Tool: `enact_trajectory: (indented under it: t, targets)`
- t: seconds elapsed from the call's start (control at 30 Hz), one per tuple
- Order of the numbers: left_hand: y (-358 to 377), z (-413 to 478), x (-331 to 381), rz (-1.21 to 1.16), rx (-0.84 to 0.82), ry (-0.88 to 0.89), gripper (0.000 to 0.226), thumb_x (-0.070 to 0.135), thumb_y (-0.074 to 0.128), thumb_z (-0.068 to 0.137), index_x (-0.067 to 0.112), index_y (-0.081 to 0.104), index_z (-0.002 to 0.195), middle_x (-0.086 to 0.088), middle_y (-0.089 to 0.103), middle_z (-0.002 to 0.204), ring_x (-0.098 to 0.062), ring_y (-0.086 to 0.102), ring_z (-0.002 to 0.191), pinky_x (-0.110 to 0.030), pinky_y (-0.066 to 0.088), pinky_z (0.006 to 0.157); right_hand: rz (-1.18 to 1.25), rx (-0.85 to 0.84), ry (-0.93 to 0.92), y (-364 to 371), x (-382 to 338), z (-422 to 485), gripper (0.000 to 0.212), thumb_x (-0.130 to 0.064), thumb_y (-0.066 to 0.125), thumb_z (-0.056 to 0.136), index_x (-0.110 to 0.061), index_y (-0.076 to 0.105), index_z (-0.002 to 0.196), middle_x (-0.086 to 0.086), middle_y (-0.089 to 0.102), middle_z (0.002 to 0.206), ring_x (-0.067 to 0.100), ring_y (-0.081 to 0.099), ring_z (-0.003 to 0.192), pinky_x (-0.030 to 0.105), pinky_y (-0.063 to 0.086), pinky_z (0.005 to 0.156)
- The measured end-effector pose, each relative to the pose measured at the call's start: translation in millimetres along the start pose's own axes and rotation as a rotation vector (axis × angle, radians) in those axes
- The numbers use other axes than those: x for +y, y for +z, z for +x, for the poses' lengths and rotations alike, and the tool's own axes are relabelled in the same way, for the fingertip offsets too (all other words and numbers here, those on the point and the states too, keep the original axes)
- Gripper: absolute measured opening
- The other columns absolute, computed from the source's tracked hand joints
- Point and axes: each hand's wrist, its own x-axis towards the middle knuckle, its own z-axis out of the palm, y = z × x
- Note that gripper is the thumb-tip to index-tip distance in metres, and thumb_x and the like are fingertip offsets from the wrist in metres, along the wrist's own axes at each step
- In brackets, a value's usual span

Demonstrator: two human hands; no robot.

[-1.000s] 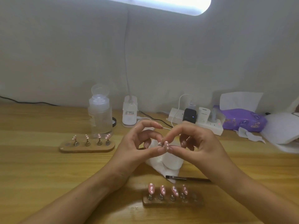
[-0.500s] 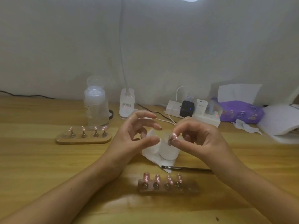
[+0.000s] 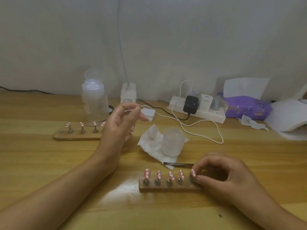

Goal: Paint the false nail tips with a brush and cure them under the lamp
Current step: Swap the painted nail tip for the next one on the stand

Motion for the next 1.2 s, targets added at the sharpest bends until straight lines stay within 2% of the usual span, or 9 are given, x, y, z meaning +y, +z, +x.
enact_trajectory:
  t: [0.27, 0.43, 0.53, 0.7, 0.83, 0.93, 1.07, 1.13, 1.2]
  targets:
    - [3, 0, -1, -0.021, -0.022, 0.030, 0.029, 0.047, 0.064, 0.082, 0.029, 0.064, 0.105, 0.007, 0.070, 0.084, 0.002, 0.048, 0.059, -0.012, 0.033, 0.045, -0.064, 0.014, -0.014, 0, 3, 0, 0.022, -0.033, 0.086, 0.066, -0.046, 0.073, 0.078, -0.023, 0.070, 0.083, 0.003, 0.056, 0.097, 0.025, 0.044, 0.086]
    - [5, -1, 2, 0.026, -0.015, 0.025, 0.033, 0.046, 0.058, 0.085, 0.024, 0.063, 0.109, 0.007, 0.071, 0.084, 0.004, 0.053, 0.063, -0.010, 0.037, 0.049, -0.103, -0.040, -0.059, -6, 5, -4, 0.039, -0.050, 0.090, 0.058, -0.048, 0.073, 0.093, -0.020, 0.061, 0.108, 0.006, 0.056, 0.109, 0.023, 0.045, 0.091]
    - [5, -2, 3, 0.044, -0.016, 0.017, 0.037, 0.047, 0.056, 0.084, 0.023, 0.062, 0.111, 0.008, 0.071, 0.085, 0.006, 0.056, 0.066, -0.015, 0.039, 0.053, -0.160, -0.107, -0.075, -4, 5, -6, 0.044, -0.058, 0.086, 0.057, -0.052, 0.069, 0.097, -0.024, 0.061, 0.109, 0.003, 0.054, 0.108, 0.021, 0.045, 0.089]
    - [4, -4, 2, 0.040, -0.030, 0.038, 0.028, 0.045, 0.059, 0.093, 0.023, 0.064, 0.110, 0.005, 0.070, 0.087, -0.004, 0.048, 0.066, -0.013, 0.036, 0.049, -0.150, -0.042, -0.140, -6, 1, -9, 0.023, -0.037, 0.088, 0.064, -0.035, 0.076, 0.083, -0.016, 0.068, 0.093, 0.010, 0.062, 0.091, 0.025, 0.049, 0.076]
    - [7, -11, 12, 0.122, -0.054, 0.298, 0.015, 0.030, 0.053, 0.098, 0.022, 0.061, 0.107, 0.000, 0.068, 0.090, -0.002, 0.050, 0.065, -0.013, 0.038, 0.053, -0.134, 0.045, -0.114, -34, 7, -31, 0.030, -0.049, 0.079, 0.062, -0.037, 0.076, 0.090, -0.017, 0.069, 0.092, 0.009, 0.061, 0.085, 0.015, 0.048, 0.070]
    - [21, -20, 25, 0.244, -0.170, 0.553, 0.017, 0.024, 0.049, 0.094, 0.027, 0.059, 0.108, 0.005, 0.065, 0.097, -0.001, 0.050, 0.067, -0.012, 0.040, 0.059, -0.184, 0.227, -0.017, -80, 34, -57, 0.034, -0.050, 0.083, 0.060, -0.044, 0.073, 0.092, -0.022, 0.067, 0.091, 0.004, 0.060, 0.083, 0.007, 0.043, 0.071]
    - [87, -42, 19, 0.654, -0.294, 0.821, 0.019, 0.014, 0.064, 0.075, 0.013, 0.068, 0.093, 0.021, 0.054, 0.084, -0.002, 0.052, 0.061, 0.002, 0.037, 0.058, -0.246, 0.453, 0.200, -150, 91, -81, 0.025, -0.038, 0.076, 0.056, -0.044, 0.072, 0.080, -0.015, 0.067, 0.087, 0.005, 0.057, 0.082, 0.022, 0.042, 0.069]
    - [123, -61, 3, 0.809, -0.541, 0.931, 0.028, 0.033, 0.060, 0.085, 0.027, 0.061, 0.112, 0.026, 0.058, 0.101, 0.004, 0.056, 0.082, -0.009, 0.049, 0.072, -0.297, 0.523, 0.292, -184, 120, -81, 0.028, -0.036, 0.078, 0.062, -0.045, 0.067, 0.086, -0.011, 0.064, 0.082, 0.002, 0.056, 0.080, 0.024, 0.039, 0.065]
    - [160, -76, -14, 0.909, -0.743, 0.958, 0.028, 0.042, 0.050, 0.091, 0.039, 0.055, 0.118, 0.022, 0.061, 0.111, -0.004, 0.061, 0.091, -0.020, 0.053, 0.072, -0.329, 0.549, 0.334, -207, 148, -73, 0.029, -0.029, 0.083, 0.067, -0.044, 0.067, 0.085, -0.012, 0.065, 0.084, -0.004, 0.055, 0.077, 0.020, 0.040, 0.062]
